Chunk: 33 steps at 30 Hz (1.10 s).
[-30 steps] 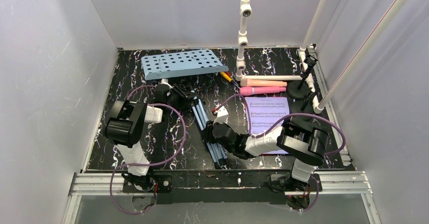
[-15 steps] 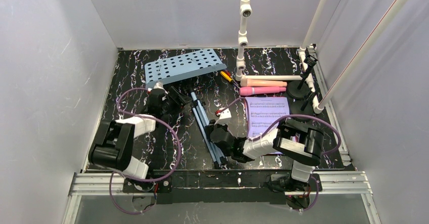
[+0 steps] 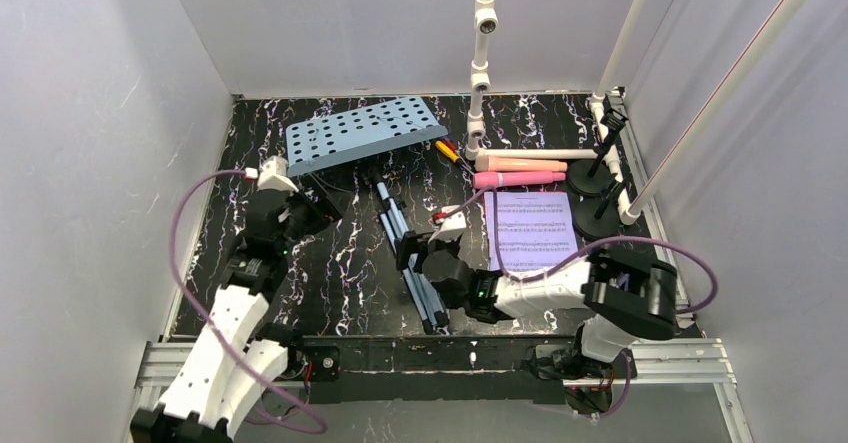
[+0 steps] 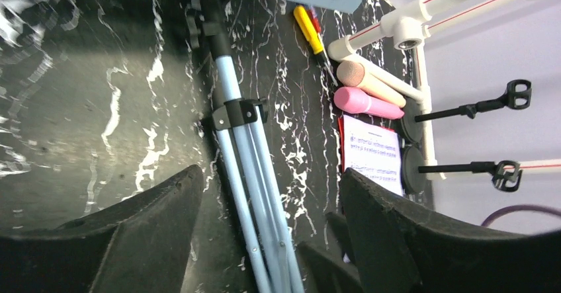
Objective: Pack up the instrument practice props
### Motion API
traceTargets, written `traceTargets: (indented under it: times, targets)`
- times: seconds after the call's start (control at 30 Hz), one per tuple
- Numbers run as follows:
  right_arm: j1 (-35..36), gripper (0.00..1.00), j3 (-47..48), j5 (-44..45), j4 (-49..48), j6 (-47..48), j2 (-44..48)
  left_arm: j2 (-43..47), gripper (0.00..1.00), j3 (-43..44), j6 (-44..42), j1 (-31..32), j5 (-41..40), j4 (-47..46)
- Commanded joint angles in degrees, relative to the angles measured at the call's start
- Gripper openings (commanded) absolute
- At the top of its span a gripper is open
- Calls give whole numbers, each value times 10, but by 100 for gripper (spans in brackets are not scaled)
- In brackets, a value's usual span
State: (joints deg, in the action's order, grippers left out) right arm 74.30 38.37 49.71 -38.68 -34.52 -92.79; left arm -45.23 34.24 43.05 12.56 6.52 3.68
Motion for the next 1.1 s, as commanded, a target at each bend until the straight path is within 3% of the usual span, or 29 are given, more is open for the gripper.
traceTargets:
  times: [0.0, 0.03, 0.27, 0.33, 0.63, 0.83, 1.07]
  targets:
    - [1, 94, -1, 67, 91, 26, 83, 84, 76, 65, -113, 1, -51, 175]
    - [1, 98, 1, 76, 121, 30, 99, 99, 77, 78, -136, 1, -56, 195]
    - [1, 99, 65, 187, 389, 45, 189, 181, 88, 142, -247, 1, -94, 274]
    - [0, 99, 78, 212, 452, 83, 205, 203, 96, 150, -265, 1, -109, 285]
    - [0, 99, 71, 259, 560, 109, 386, 283, 98, 167, -314, 77, -183, 308]
    - [0, 99, 77, 268, 628, 125, 552, 349, 98, 194, -321, 79, -231, 358]
    - [0, 99, 104, 248, 679, 166, 691, 440, 98, 161, -354, 79, -280, 315]
